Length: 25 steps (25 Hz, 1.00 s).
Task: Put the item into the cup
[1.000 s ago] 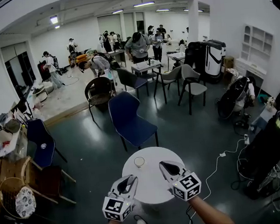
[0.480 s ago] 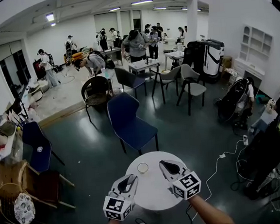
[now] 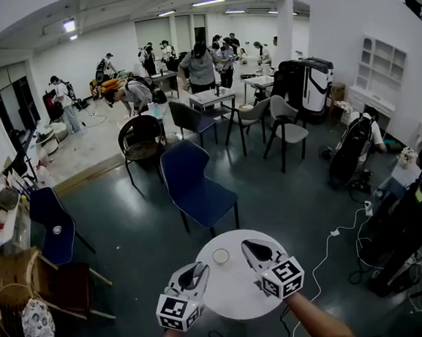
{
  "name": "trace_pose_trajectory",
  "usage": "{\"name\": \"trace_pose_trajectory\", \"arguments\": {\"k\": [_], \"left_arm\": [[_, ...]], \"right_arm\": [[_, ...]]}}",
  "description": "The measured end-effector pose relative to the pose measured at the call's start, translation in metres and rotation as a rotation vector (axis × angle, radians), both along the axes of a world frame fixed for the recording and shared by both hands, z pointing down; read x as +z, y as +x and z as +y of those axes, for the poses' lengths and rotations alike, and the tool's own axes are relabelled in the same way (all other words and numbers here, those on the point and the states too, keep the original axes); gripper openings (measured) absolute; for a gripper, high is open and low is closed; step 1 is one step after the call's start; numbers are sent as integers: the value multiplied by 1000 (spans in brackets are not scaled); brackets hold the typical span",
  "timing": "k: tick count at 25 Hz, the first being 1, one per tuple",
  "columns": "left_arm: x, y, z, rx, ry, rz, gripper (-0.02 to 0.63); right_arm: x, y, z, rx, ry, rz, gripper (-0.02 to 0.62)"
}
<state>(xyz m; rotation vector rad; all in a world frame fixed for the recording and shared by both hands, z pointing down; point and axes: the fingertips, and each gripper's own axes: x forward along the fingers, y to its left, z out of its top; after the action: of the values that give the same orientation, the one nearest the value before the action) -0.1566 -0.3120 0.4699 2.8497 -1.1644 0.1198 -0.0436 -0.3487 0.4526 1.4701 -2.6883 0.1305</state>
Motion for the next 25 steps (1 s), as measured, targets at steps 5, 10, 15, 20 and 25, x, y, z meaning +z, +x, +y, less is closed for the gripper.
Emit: {"name": "trace_pose_trajectory", "arguments": {"k": [5,10,15,20,25], "left_arm": [[5,-18,-6,7,-4,10,69],[14,-28,-15,24,-14,18,69],[24,-37,-21,30,-41,60,69],[35,-39,-25,36,-61,64,69],[46,-29,-32,52,-90,48,69]], "right_arm": [[7,-14,-7,19,-5,13,17],[14,-25,-15,30,-11,32,17],[25,-28,-17,50,-22,42,17],[35,-26,-18,66,-33,36,17],[47,-15,-26,82,-53,26,17]]}}
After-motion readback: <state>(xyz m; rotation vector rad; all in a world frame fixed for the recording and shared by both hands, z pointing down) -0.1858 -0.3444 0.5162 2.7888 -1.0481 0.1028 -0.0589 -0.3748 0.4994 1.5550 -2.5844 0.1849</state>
